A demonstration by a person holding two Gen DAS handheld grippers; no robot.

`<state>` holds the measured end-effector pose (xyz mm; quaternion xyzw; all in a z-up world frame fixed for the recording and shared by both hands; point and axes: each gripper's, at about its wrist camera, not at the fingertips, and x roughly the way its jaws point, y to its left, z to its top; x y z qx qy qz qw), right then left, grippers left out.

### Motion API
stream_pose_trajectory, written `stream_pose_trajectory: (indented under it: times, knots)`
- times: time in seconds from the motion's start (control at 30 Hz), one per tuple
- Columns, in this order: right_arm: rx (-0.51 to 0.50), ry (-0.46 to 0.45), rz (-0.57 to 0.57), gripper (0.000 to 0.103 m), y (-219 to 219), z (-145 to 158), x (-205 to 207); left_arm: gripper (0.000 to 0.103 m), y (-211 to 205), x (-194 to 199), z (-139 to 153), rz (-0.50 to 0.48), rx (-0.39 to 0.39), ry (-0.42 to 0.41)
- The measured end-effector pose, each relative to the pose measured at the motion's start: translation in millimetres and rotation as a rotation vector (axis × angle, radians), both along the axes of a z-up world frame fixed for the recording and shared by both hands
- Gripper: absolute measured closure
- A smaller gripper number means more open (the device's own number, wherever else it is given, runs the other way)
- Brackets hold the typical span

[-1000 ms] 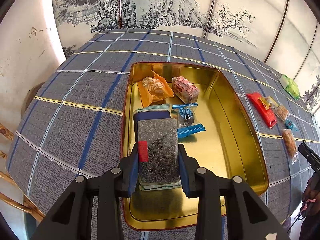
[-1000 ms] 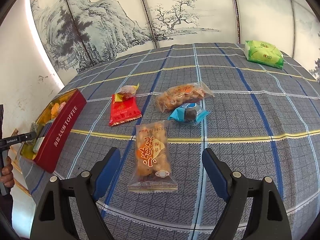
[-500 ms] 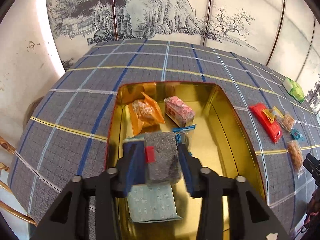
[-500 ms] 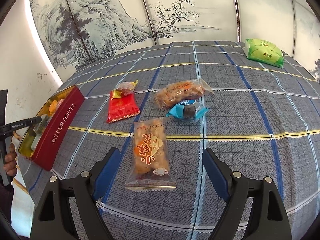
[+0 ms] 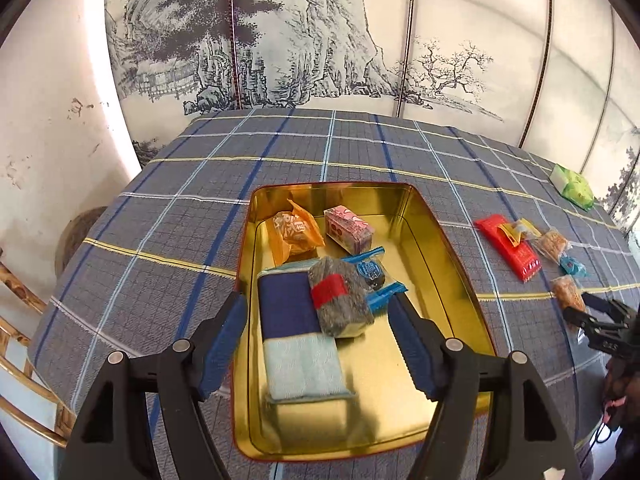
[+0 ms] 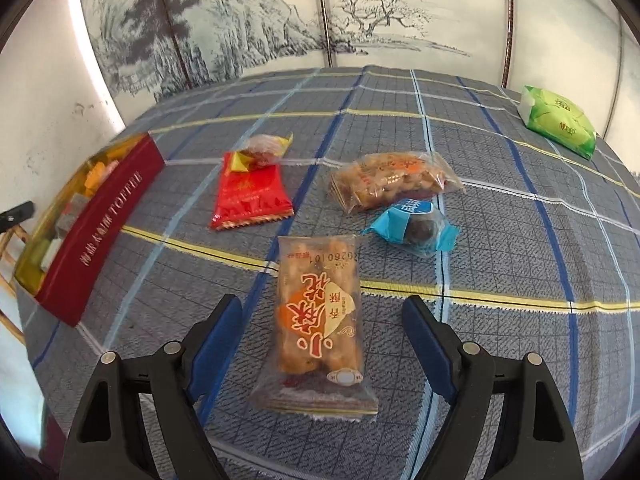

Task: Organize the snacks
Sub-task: 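Release the grey bar into the tin while the right gripper grasps the orange-printed pastry bag, then carry the orange-printed pastry bag into the tin and open the right gripper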

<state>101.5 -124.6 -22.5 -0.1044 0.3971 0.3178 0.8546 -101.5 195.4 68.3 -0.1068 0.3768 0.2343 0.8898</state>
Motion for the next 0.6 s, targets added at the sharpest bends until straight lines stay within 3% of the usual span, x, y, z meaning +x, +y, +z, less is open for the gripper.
stream_pose_trajectory:
  times: [0.07,0.13,0.3,0.6]
  knots:
    - [-0.044,-0.029,0.007,0.038,5.4,0.1,-0.6,0.032,-4.1,-6.0,2.5,-0.005,0.015,0.000]
    - [-0.067,-0.059,0.007,0.065,6.3,0.7,-1.1,0.031,-6.7,-11.6,4.7,-0.002,0.030,-0.004]
    - [-0.040,-0.046,0.014,0.065,3.9,2.3,-2.5,0.029,-6.2,-18.6,3.4,0.009,0.013,-0.001]
    - [0.104,0.007,0.053,0.065,8.8,30.2,-24.3,0.029,-11.8,-23.3,5.8,0.019,0.021,-0.004]
